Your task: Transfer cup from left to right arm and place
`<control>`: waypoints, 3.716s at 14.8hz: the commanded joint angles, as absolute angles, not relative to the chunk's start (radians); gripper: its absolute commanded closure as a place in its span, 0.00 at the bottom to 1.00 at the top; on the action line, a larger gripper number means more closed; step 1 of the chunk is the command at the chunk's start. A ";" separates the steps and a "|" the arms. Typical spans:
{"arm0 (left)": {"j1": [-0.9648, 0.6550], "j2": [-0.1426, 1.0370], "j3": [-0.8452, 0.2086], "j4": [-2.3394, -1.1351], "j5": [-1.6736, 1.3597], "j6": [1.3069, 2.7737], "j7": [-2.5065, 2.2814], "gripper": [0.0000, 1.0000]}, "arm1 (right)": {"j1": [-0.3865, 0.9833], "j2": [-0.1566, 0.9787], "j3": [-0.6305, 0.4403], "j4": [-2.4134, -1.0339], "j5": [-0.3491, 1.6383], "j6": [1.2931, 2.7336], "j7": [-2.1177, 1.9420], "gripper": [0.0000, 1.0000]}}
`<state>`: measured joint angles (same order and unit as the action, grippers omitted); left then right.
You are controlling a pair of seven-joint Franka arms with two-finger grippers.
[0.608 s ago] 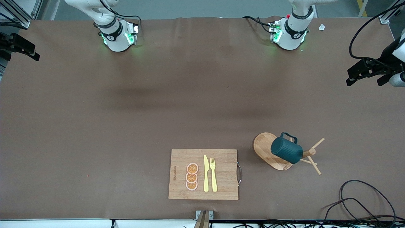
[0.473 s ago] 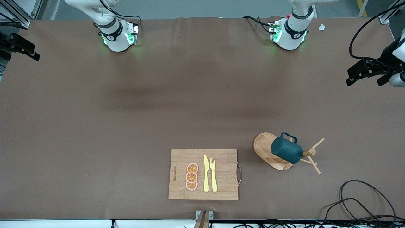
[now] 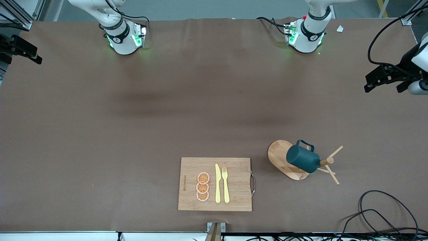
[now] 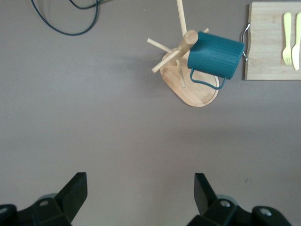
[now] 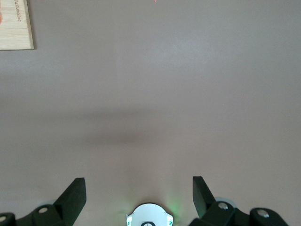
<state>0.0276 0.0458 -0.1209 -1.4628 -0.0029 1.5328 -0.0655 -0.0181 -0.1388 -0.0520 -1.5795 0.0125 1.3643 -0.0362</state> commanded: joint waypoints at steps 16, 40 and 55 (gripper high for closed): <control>-0.006 0.377 -0.126 -1.353 -0.187 1.733 -1.037 0.00 | -0.006 -0.158 -0.058 -1.592 0.009 1.361 -0.044 0.00; -0.084 0.643 -0.137 -1.333 -0.265 2.077 -1.121 0.21 | -0.008 -0.160 -0.058 -1.592 0.006 1.359 -0.046 0.00; -0.107 0.552 -0.227 -1.327 -0.275 2.051 -1.274 0.68 | -0.009 -0.160 -0.060 -1.594 0.005 1.359 -0.046 0.00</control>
<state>-0.1042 0.5965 -0.2065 -1.3196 -0.2626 2.0694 -1.2157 -0.0181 -0.1388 -0.0527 -1.5795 0.0116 1.3627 -0.0374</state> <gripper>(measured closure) 0.128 0.000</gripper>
